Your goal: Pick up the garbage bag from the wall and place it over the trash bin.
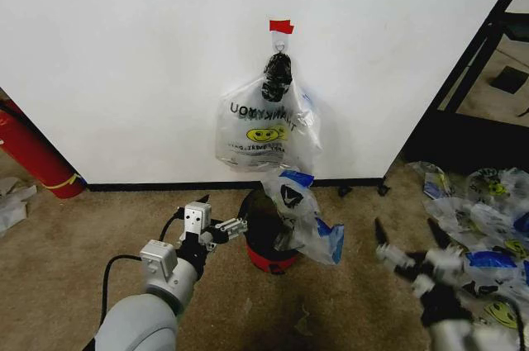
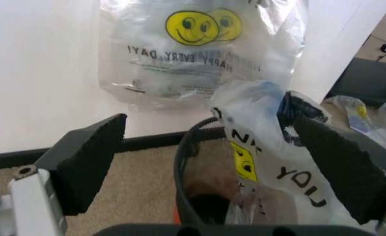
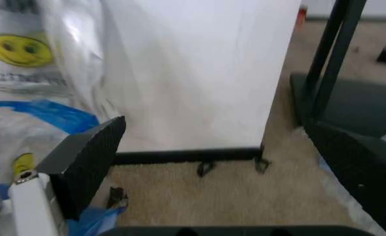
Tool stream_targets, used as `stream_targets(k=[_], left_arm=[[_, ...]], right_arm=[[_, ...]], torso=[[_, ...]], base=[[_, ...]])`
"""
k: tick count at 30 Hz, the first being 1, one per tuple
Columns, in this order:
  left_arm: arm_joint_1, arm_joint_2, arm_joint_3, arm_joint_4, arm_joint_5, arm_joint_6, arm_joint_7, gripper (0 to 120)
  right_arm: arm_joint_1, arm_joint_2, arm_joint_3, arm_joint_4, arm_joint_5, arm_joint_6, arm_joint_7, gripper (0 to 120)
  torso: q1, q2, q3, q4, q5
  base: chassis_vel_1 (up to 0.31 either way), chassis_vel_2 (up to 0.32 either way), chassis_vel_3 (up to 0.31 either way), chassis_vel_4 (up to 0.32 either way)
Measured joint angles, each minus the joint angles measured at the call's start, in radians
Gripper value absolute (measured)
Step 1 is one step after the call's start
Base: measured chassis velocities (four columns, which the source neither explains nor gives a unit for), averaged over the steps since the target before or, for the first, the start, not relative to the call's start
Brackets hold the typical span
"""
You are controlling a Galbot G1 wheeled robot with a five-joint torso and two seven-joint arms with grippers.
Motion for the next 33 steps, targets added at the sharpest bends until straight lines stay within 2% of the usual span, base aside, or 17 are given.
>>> stream_targets(k=[2,8,9,12,15,16,18,21,23,27,33], left_arm=[[0.001,0.0,0.0,0.0,0.0,0.0,0.0,100],[0.005,0.008,0.002,0.003,0.003,0.003,0.001,100],[0.005,0.008,0.002,0.003,0.003,0.003,0.001,100],[0.008,0.007,0.004,0.005,0.006,0.006,0.002,100],[0.014,0.002,0.004,0.01,0.014,0.008,0.002,100],[0.014,0.002,0.004,0.01,0.014,0.008,0.002,100],[0.016,-0.003,0.005,0.014,0.016,0.008,0.003,100],[0.018,-0.008,0.005,0.02,0.02,0.008,0.003,100],[0.018,-0.008,0.005,0.021,0.02,0.008,0.003,100],[0.024,-0.009,0.0,0.022,0.021,0.008,0.003,100],[0.032,-0.01,-0.001,0.028,0.026,0.008,0.003,100]], right_arm=[[0.032,-0.01,-0.004,-0.021,0.025,-0.025,0.003,100],[0.336,-0.089,-0.082,-0.221,0.162,-0.139,-0.017,100],[0.336,-0.089,-0.082,-0.221,0.162,-0.139,-0.017,100],[0.466,-0.136,-0.128,-0.284,0.226,-0.196,-0.03,100],[0.632,-0.204,-0.237,-0.337,0.313,-0.274,-0.034,100],[0.632,-0.204,-0.237,-0.337,0.313,-0.274,-0.034,100],[0.708,-0.218,-0.317,-0.351,0.354,-0.314,-0.028,100],[0.805,-0.194,-0.433,-0.368,0.435,-0.393,0.024,100],[0.825,-0.183,-0.454,-0.371,0.453,-0.424,0.044,100],[0.882,-0.15,-0.525,-0.375,0.497,-0.557,0.141,100],[0.918,-0.115,-0.566,-0.404,0.559,-0.583,0.237,100]], torso=[[0.0,0.0,0.0,0.0,0.0002],[0.0,0.0,0.0,0.0001,0.0003],[0.0,0.0,0.0,0.0001,0.0003],[0.0,0.0,0.0,0.0,0.0004],[0.0,0.0,0.0,0.0,0.0001],[0.0,0.0,0.0,0.0,0.0001],[0.0,0.0,0.0,0.0002,0.0002],[0.0,0.0,0.0,0.0,0.0001],[0.0,0.0,0.0,0.0001,0.0003],[0.0,0.0,0.0,-0.0003,0.0],[0.0,0.0,0.0,0.0001,-0.0002]], base=[[0.0,0.0,0.0,0.0],[0.0,0.0,0.0,0.0],[0.0,0.0,0.0,0.0],[0.0,0.0,0.0,0.0],[0.0,0.0,0.0,0.0],[0.0,0.0,0.0,0.0],[0.0,0.0,0.0,0.0],[0.0,0.0,0.0,0.0],[0.0,0.0,0.0,0.0],[0.0,0.0,0.0,0.0],[0.0,0.0,0.0,0.0]])
